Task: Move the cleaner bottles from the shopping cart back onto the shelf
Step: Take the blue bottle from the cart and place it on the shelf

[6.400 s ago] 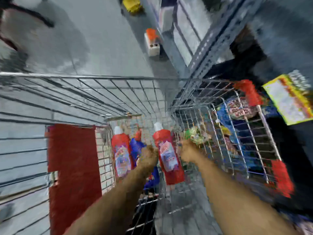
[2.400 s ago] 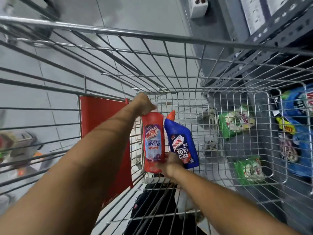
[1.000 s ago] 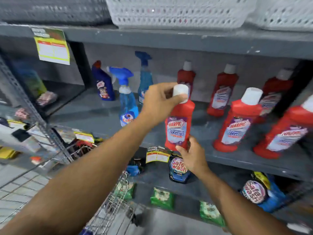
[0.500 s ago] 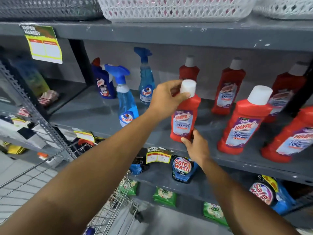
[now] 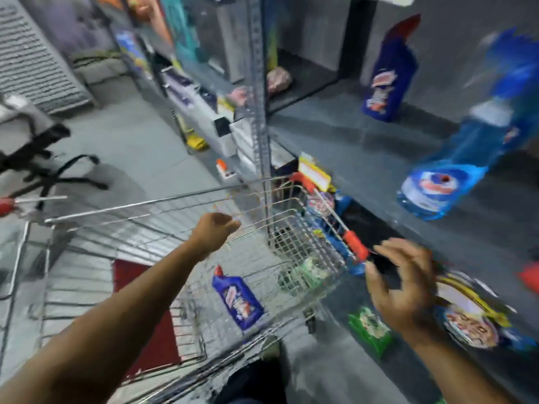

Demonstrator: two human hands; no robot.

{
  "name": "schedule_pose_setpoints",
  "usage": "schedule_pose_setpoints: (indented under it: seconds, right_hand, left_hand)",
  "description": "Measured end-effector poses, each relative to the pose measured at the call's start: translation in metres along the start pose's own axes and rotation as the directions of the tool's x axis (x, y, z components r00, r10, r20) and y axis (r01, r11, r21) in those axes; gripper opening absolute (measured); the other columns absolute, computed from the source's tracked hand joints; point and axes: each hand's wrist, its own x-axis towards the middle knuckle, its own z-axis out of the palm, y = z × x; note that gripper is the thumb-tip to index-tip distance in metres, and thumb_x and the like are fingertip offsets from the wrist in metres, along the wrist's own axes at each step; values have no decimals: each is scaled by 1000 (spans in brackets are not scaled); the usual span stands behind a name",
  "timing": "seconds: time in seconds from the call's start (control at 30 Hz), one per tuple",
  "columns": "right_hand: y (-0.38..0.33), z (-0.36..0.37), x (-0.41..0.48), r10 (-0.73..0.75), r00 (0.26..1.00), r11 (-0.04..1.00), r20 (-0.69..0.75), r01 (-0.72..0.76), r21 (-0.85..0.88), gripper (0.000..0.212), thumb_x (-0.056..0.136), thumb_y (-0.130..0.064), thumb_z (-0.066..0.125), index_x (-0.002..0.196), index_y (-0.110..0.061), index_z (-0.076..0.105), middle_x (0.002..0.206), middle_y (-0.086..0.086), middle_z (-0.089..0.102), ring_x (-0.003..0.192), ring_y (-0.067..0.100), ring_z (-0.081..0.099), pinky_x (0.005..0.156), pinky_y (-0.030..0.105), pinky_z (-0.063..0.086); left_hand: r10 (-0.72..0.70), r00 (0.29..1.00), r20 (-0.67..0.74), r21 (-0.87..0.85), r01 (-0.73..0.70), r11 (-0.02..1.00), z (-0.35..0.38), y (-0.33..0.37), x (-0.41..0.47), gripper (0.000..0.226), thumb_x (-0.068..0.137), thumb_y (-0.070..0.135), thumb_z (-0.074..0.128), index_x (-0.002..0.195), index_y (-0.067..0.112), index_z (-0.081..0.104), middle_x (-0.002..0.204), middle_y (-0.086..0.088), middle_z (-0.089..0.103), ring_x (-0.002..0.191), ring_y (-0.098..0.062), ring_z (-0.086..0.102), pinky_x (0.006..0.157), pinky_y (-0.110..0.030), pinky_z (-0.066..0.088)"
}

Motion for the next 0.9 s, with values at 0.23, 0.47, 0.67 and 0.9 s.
schedule_pose_setpoints:
  seconds: [0.23, 0.47, 0.67, 0.9]
  right_hand:
    - [-38, 208, 23, 196, 502, 958, 843, -282, -54, 38, 83, -27, 62, 120, -29, 54, 125, 1, 56, 111, 18, 55, 89, 20, 38]
    - [4, 330, -58, 414, -160, 889, 896, -143, -436, 48, 82, -15, 60, 128, -11, 49, 130, 16, 59, 111, 30, 60, 87, 29, 49]
    - [23, 376, -96, 492, -277, 821, 825, -168, -546, 22, 79, -25, 69, 100, -17, 67, 109, 11, 70, 93, 26, 64, 79, 26, 47]
    - [45, 394, -121, 541, -269, 684, 797, -411, -603, 23, 76, -20, 75, 99, -21, 69, 99, 3, 72, 86, 21, 66, 83, 32, 52]
  left_hand:
    - [-552, 834, -2, -230, 536, 812, -3, -161, 15, 29, 88, 21, 61, 64, 11, 47, 56, -7, 36, 44, -17, 34, 46, -24, 26]
    - [-606, 775, 178, -147, 630, 763, 30, -236, 43, 22, 94, 19, 49, 73, 23, 51, 78, -1, 52, 72, -17, 51, 68, -28, 45]
    - [-640, 731, 235, -418, 671, 613, 53, -258, 63, 15, 91, 18, 59, 90, 3, 60, 81, -18, 51, 64, -20, 44, 48, -23, 29]
    - [-647, 689, 325, -423, 718, 553, 71, -274, 69, 34, 91, 21, 59, 106, -9, 61, 106, -29, 66, 90, -30, 59, 80, -43, 46]
